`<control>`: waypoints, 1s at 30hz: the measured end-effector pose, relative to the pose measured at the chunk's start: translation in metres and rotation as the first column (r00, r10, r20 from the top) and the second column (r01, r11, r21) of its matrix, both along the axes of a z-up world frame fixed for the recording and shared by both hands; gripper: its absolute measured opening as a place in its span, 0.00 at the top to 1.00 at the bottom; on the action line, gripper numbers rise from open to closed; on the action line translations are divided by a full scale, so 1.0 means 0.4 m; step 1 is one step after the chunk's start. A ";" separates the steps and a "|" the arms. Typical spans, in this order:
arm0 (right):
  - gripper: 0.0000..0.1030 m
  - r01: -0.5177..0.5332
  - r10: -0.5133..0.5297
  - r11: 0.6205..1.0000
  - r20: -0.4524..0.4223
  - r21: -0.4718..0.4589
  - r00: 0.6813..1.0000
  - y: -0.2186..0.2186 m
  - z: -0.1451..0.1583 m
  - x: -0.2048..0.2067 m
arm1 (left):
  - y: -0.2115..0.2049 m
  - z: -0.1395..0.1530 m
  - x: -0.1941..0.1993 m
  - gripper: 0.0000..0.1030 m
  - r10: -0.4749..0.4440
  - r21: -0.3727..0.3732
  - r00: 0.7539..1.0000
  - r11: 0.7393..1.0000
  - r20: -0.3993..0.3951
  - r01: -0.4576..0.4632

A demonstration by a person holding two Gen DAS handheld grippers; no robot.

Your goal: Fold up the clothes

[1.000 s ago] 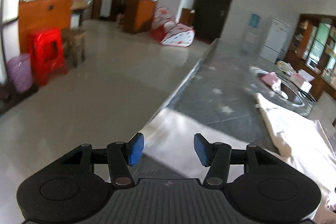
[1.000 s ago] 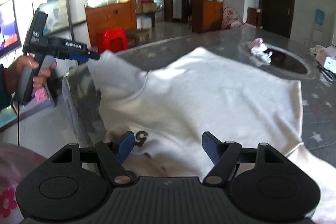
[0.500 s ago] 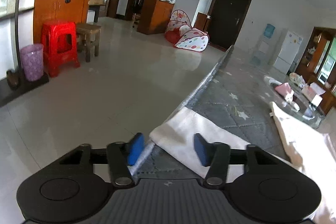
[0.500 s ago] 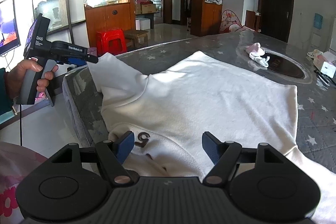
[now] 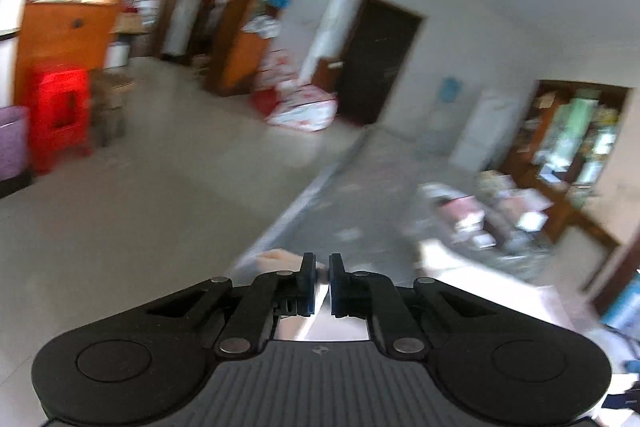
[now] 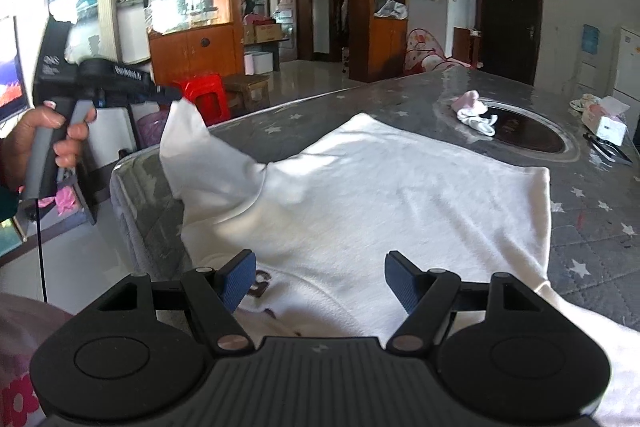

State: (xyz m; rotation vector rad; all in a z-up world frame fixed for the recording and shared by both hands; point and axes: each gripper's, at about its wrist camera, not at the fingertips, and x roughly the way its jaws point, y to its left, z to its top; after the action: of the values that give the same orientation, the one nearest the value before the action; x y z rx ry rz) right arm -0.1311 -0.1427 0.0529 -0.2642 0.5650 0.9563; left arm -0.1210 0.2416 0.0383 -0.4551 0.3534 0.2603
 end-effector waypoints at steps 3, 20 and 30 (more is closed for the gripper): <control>0.29 0.019 -0.019 1.000 -0.003 0.018 1.000 -0.011 0.004 0.006 | -0.062 0.059 0.040 0.94 -0.140 -0.006 0.988 0.990 0.067 0.141; 0.29 0.051 -0.049 0.998 -0.026 0.043 0.998 -0.036 -0.002 0.024 | -0.301 -0.010 0.121 0.70 -0.271 0.328 0.952 0.895 -0.139 0.303; 0.29 0.030 -0.029 0.999 -0.035 0.030 0.999 -0.011 -0.013 0.017 | -0.200 -0.125 0.154 0.63 -0.138 0.348 0.953 0.909 -0.270 0.231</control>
State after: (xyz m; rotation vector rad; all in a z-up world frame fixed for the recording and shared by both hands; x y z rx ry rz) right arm -0.1243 -0.1472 0.0478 -0.2118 0.5842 0.9420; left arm -0.0594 0.1616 -0.0116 -0.0062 0.5682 0.1905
